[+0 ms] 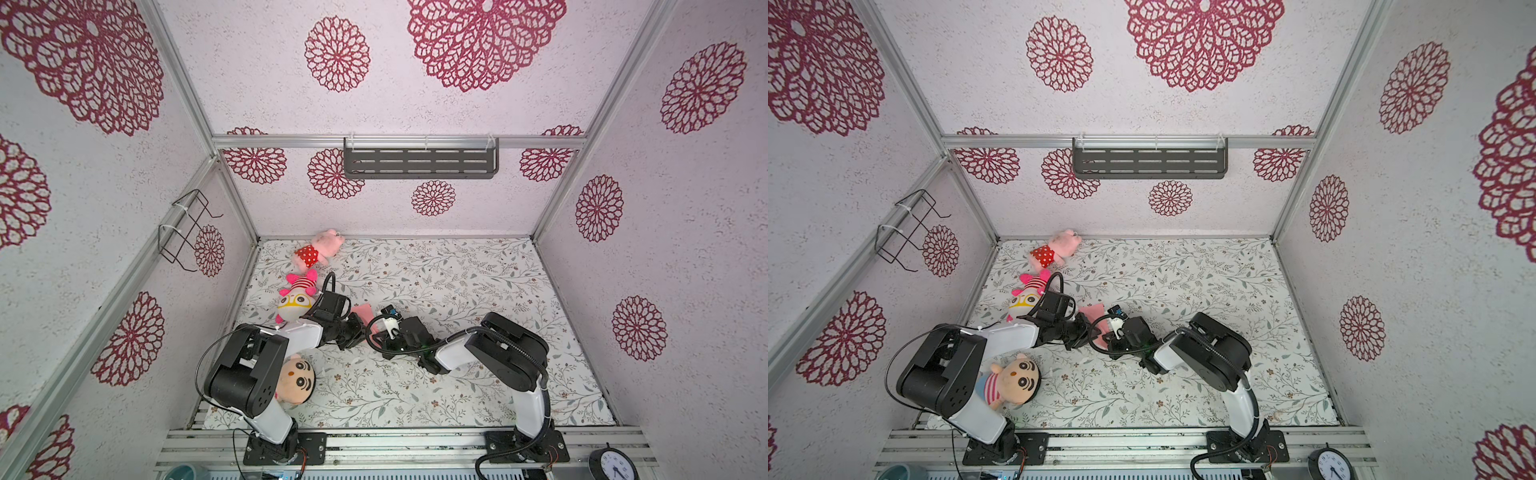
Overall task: Fold a paper plane with a square sheet of paper (pick it up from the middle)
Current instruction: 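Hold the upright pink layer with the left gripper while the right pinches the crease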
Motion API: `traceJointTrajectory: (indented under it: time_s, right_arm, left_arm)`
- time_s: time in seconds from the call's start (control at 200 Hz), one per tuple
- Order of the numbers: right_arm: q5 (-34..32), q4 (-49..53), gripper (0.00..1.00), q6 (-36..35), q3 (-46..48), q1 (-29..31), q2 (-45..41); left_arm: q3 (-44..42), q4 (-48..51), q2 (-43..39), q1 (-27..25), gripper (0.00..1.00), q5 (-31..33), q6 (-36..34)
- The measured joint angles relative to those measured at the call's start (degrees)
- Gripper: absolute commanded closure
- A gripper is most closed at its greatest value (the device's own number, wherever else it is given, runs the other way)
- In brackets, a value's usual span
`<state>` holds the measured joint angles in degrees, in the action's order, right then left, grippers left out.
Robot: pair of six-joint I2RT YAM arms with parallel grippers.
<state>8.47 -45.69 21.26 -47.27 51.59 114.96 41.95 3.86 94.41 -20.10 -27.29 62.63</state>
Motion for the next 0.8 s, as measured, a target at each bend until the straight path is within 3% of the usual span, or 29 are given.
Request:
traceJointTrajectory:
  time_s: [0.13,0.305,0.801]
  right_arm:
    - [1.0,1.0,0.9,1.4,-0.5,-0.3,0.1]
    - [2.8,1.1,0.79,3.6,-0.5,-0.7,0.1]
    - [5.0,3.5,0.74,6.3,0.3,-1.1,-2.9]
  left_arm:
    - [0.0,0.0,0.0,0.0,0.79,0.2,0.0]
    - [0.1,0.2,0.2,0.0,0.82,0.4,-0.2]
    - [0.1,1.5,0.3,0.0,0.9,0.0,-0.9]
